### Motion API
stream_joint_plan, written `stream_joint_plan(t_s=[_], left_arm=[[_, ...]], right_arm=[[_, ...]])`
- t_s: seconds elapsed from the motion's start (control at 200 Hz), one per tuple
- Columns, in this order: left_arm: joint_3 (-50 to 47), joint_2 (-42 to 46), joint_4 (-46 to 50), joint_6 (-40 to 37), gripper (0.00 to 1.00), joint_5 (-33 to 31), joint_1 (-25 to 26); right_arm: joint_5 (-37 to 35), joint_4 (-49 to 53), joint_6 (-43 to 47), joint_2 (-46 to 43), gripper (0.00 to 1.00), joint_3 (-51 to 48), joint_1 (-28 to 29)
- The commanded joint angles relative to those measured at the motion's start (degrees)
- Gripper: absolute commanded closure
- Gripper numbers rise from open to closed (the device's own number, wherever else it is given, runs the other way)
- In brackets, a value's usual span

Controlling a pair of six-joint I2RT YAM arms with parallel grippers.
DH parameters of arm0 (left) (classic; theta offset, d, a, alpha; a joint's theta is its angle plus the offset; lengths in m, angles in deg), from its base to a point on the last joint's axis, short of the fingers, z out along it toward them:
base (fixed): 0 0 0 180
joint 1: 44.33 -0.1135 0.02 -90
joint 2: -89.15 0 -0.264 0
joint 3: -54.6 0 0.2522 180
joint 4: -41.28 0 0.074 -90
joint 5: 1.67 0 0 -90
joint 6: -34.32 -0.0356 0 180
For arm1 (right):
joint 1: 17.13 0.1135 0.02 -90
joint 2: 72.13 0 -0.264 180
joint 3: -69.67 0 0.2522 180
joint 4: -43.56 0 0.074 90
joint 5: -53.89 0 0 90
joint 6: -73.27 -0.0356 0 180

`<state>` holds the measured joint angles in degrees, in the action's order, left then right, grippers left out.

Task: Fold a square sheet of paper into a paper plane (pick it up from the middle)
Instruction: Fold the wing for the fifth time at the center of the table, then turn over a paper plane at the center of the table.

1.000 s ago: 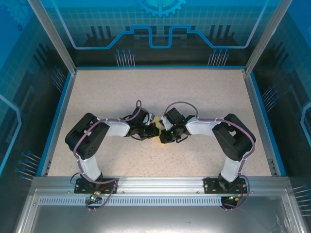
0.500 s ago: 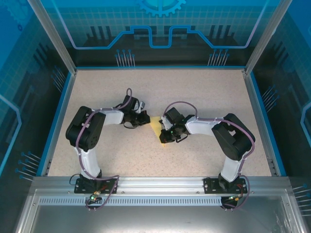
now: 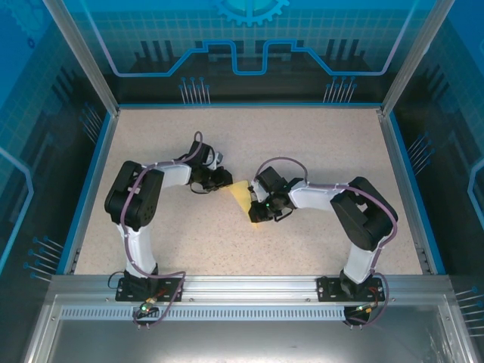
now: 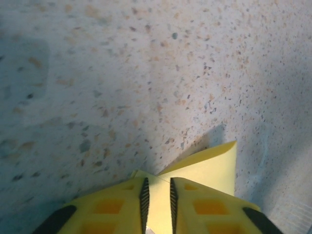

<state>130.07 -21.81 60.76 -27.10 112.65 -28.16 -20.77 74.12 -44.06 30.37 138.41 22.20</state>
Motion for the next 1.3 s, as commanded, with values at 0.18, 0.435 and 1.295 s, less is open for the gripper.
stream_joint_plan(t_s=[0.18,0.435,1.295], left_arm=[[2.4,11.8,15.6,2.2,0.57,-14.2,-0.5],[5.4,16.4,28.3,5.9,0.3,-25.5,8.4],[20.6,-1.4,41.7,26.4,0.27,-38.1,24.6]], right_arm=[[-8.4,7.4,-5.4,-12.0,0.56,2.9,-1.6],[-11.3,4.4,-8.8,-21.6,0.22,-4.2,-8.2],[-13.4,4.3,-11.9,-30.8,0.02,-14.3,-16.1]])
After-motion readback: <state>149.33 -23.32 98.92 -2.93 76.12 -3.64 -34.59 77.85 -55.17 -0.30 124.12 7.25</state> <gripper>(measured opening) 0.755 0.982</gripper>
